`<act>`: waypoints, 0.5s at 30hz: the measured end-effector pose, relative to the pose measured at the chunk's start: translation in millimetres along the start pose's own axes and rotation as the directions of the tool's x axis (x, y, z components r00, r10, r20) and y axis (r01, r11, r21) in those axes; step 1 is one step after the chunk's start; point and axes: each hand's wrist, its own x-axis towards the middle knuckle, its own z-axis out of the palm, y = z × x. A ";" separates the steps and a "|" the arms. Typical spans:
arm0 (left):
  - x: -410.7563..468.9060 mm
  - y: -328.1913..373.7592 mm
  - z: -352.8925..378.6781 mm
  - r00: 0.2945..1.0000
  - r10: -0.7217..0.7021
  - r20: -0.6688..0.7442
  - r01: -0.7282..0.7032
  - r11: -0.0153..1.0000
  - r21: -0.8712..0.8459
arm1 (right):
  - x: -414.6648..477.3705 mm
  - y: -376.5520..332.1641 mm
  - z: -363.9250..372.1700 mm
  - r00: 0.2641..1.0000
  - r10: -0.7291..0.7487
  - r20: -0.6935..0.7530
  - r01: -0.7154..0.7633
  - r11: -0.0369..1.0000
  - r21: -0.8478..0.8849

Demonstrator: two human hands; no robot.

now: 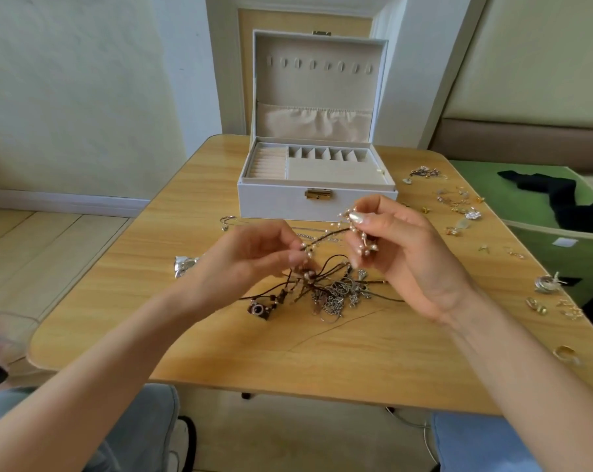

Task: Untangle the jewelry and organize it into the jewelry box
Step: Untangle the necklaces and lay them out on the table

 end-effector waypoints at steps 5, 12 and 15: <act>-1.1 5.6 -3.4 0.991 0.046 -0.126 -0.055 0.996 -0.069 | -0.3 -5.2 -3.8 0.998 0.041 0.039 -0.034 0.986 -0.162; -3.3 8.8 -6.7 0.986 0.033 -0.165 -0.068 0.975 -0.212 | 0.7 -1.3 -0.7 0.999 0.037 0.037 -0.013 0.864 -0.503; -3.9 9.8 -5.9 0.987 0.021 -0.158 -0.051 0.981 -0.188 | 1.4 -0.4 -1.7 0.997 0.058 0.045 -0.029 0.870 -0.491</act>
